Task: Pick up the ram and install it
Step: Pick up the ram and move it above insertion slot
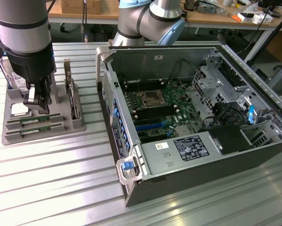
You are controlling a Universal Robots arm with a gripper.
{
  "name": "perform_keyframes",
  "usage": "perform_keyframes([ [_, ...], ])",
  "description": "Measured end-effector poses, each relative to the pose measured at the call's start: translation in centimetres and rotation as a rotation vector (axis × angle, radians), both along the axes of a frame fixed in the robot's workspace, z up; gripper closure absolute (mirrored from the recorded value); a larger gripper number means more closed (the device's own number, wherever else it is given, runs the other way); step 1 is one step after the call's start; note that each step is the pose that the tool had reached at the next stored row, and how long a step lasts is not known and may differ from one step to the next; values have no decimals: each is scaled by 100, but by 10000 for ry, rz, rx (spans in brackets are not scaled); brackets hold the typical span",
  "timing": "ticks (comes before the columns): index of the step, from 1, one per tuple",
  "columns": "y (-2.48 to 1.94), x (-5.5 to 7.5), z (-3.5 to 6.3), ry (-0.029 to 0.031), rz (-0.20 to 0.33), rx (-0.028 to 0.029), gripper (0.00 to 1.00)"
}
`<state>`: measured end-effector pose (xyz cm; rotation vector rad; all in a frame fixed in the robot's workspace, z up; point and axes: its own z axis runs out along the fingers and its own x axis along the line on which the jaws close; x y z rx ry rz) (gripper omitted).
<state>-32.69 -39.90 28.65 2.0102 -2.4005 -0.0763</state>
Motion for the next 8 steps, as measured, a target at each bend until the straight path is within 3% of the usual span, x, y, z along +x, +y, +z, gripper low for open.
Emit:
perform_keyframes([
  [8, 0, 0, -30, 0, 0, 0, 64],
])
